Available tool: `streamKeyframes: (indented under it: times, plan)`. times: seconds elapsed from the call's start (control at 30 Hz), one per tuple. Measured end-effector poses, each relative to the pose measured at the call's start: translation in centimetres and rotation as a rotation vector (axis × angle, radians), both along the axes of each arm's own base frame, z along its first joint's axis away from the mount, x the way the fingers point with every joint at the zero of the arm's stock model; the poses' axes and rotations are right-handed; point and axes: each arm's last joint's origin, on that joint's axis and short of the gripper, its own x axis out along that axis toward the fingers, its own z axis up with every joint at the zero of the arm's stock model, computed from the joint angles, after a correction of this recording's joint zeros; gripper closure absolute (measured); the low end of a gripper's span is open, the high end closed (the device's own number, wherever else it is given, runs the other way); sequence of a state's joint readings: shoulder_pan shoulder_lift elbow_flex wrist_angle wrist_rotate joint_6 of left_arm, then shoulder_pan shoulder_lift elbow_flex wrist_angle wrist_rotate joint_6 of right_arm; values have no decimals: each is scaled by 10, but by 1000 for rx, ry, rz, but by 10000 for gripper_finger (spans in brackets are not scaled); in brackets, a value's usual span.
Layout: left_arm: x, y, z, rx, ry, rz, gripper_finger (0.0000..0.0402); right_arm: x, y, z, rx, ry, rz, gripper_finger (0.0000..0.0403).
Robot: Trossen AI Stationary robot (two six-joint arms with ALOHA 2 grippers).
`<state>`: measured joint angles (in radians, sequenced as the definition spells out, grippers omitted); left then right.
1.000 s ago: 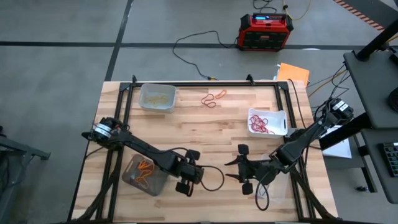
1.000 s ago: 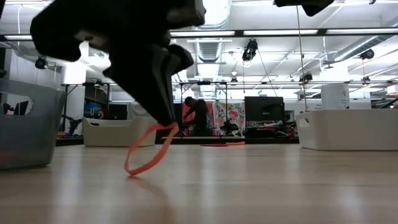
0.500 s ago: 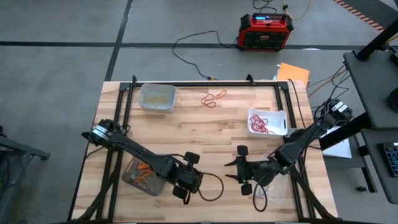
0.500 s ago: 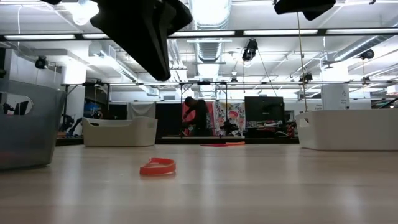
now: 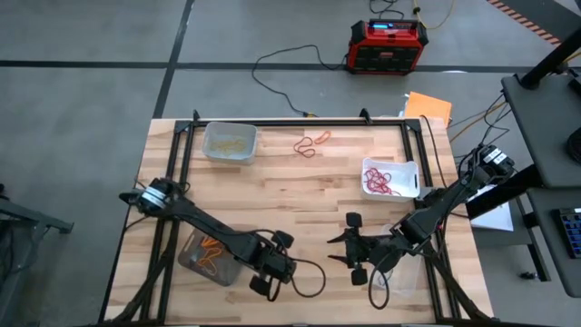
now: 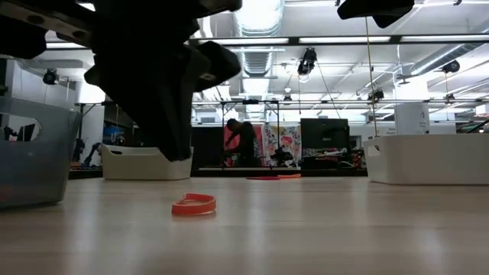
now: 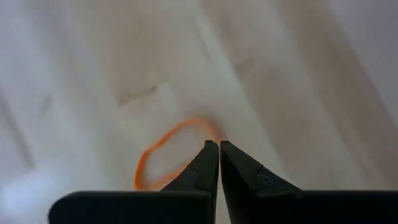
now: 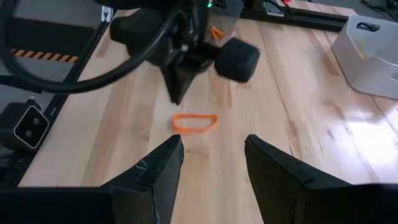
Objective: Sort rubber bands into baskets
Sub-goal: Put the orange rubber band into the black bin
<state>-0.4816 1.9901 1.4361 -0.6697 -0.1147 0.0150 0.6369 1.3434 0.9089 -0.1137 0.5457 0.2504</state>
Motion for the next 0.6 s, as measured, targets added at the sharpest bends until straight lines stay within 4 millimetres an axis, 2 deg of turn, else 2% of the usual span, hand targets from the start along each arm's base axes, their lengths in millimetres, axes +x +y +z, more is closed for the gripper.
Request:
streamKeyframes:
  times: [0.23,0.6]
  plan:
    - [5,-4,-12,-13,-6,-60,360,0,0,0,-21,0,12,234]
    - [11,-1,-33,-7,30,-21,297,0,0,0,-20,0,12,234]
